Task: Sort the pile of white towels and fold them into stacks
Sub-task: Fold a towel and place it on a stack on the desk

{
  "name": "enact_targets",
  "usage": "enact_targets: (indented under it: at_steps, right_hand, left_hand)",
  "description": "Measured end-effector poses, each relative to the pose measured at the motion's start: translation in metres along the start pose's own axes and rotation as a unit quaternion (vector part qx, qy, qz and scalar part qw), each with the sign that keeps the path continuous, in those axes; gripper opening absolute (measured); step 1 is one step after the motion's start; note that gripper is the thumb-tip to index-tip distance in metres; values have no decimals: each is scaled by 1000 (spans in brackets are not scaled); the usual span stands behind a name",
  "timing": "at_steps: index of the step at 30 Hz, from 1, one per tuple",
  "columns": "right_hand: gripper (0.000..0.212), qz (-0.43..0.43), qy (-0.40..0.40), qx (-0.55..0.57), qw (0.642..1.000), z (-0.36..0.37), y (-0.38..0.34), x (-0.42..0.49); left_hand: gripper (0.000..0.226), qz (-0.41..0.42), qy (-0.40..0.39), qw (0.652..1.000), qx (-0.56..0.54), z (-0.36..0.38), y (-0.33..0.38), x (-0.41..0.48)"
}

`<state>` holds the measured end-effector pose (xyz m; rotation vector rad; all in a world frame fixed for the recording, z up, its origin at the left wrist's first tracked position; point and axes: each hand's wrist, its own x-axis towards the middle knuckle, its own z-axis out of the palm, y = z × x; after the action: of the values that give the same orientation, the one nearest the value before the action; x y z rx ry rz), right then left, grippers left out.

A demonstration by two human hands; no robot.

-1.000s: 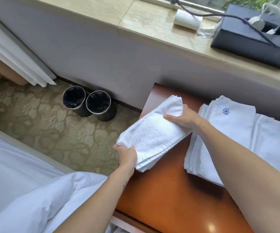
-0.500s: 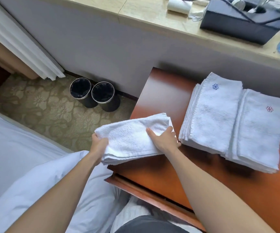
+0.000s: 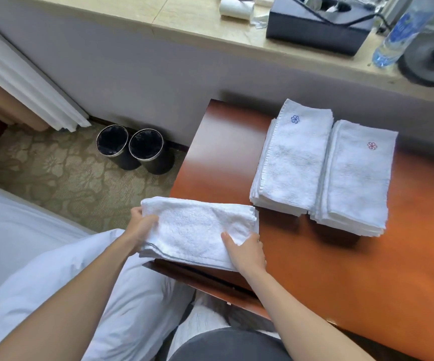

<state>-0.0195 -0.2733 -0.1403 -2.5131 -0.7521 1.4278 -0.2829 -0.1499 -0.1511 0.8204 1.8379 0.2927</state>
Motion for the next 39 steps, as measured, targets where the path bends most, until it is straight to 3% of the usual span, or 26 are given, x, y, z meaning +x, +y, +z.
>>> enact_targets:
  at_steps: [6, 13, 19, 23, 29, 34, 39]
  right_hand:
    - [114, 4, -25, 35, 999, -6, 23, -7]
    - [129, 36, -43, 104, 993, -49, 77, 14]
    - [115, 43, -62, 221, 972, -69, 109, 27]
    - [109, 65, -91, 250, 962, -72, 115, 32]
    - [105, 64, -130, 296, 944, -69, 115, 40]
    - [95, 46, -148, 320, 935, -69, 121, 42]
    - [69, 22, -183, 340, 922, -77, 126, 39]
  left_hand:
    - [65, -3, -22, 999, 42, 5, 4, -15]
    - [65, 19, -90, 994, 59, 55, 4, -35]
    - [70, 38, -111, 991, 65, 76, 0, -40]
    - [93, 16, -123, 989, 80, 76, 3, -38]
    - [106, 13, -128, 988, 80, 74, 1, -38]
    - [111, 14, -133, 988, 79, 76, 3, -35]
    - [102, 12, -140, 986, 88, 78, 4, -35]
